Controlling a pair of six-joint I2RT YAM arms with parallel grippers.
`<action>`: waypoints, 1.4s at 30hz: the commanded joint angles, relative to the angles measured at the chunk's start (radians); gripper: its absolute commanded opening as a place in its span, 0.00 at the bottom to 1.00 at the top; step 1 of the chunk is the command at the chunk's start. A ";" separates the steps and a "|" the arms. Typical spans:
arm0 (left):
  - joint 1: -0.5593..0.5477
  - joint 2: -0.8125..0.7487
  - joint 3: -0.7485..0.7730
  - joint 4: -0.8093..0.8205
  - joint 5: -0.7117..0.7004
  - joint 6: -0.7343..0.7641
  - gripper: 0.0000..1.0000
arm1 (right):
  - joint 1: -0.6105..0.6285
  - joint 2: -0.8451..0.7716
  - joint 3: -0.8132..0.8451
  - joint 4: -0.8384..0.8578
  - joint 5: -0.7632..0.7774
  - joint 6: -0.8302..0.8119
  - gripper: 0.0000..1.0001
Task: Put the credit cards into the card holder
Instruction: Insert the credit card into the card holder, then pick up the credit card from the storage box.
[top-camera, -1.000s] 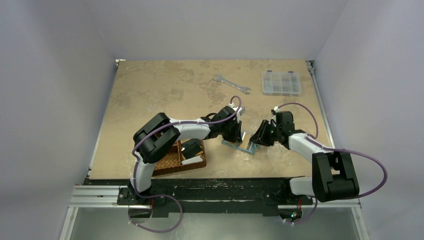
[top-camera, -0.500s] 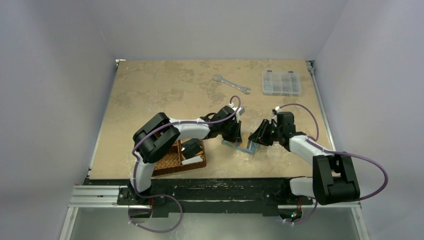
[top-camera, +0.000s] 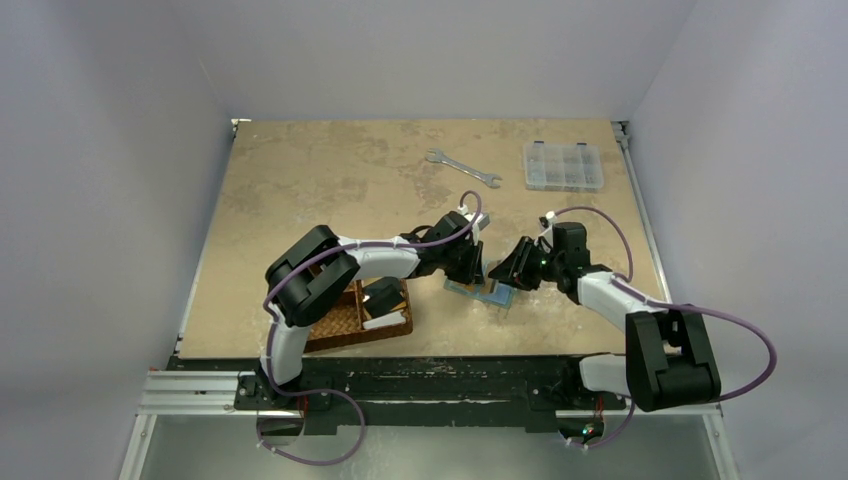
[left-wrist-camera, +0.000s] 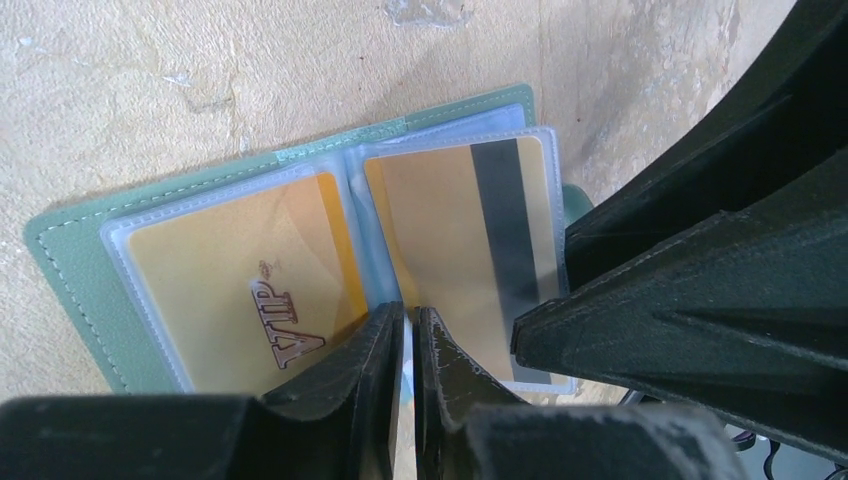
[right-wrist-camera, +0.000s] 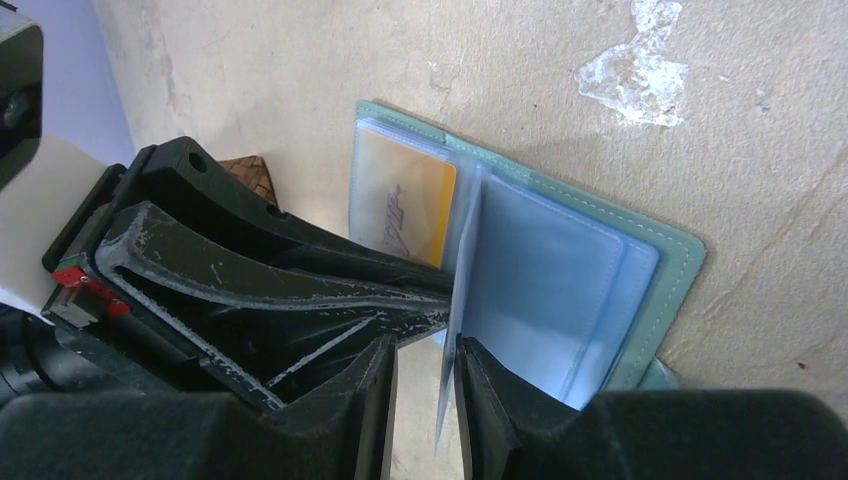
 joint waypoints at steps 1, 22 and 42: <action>0.001 -0.070 -0.007 -0.015 -0.008 0.009 0.15 | 0.002 0.022 0.000 0.054 -0.023 -0.002 0.35; 0.152 -0.755 -0.126 -0.393 -0.130 0.129 0.63 | 0.217 0.127 0.188 0.086 -0.004 -0.051 0.62; 0.173 -0.721 -0.118 -0.815 -0.107 0.385 0.73 | 0.139 0.005 0.519 -0.490 0.216 -0.295 0.78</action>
